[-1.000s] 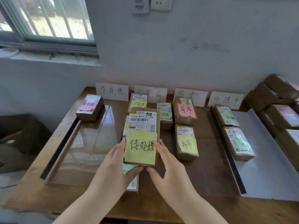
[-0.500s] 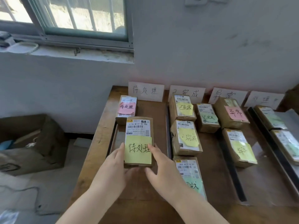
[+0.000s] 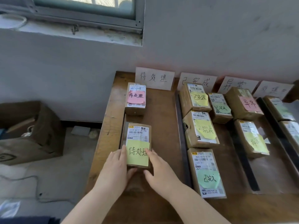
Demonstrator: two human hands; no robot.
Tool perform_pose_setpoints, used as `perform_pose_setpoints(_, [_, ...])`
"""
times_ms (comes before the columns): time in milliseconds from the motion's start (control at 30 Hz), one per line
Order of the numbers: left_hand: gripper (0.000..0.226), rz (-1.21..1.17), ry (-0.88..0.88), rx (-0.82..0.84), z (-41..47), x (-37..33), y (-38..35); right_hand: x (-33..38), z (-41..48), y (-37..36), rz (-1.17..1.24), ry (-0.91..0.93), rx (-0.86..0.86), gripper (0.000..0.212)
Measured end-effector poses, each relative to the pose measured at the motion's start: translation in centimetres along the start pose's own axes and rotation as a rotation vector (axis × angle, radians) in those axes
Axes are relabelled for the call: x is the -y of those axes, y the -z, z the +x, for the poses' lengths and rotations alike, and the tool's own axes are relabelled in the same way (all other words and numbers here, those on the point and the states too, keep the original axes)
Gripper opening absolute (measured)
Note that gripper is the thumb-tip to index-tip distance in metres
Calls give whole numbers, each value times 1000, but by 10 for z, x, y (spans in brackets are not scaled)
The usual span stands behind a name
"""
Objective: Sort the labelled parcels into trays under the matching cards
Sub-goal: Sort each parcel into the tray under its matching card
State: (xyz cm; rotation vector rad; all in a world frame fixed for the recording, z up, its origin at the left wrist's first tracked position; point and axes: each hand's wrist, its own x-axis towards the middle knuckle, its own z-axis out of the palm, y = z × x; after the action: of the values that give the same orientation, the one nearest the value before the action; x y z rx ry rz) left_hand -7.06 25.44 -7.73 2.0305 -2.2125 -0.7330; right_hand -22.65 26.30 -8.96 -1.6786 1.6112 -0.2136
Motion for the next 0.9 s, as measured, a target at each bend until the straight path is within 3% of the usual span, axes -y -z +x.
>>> perform_pose_setpoints(200, [76, 67, -102, -74, 0, 21, -17, 1, 4, -16, -74, 37, -17, 65])
perform_pose_setpoints(367, [86, 153, -274, -66, 2, 29, -28, -4, -4, -29, -372, 174, -167, 61])
perform_pose_setpoints(633, [101, 202, -293, -54, 21, 29, -35, -1, 19, -22, -458, 158, -62, 66])
perform_pose_setpoints(900, [73, 283, -249, -72, 51, 21, -14, 6, 53, -1, -424, 199, -59, 60])
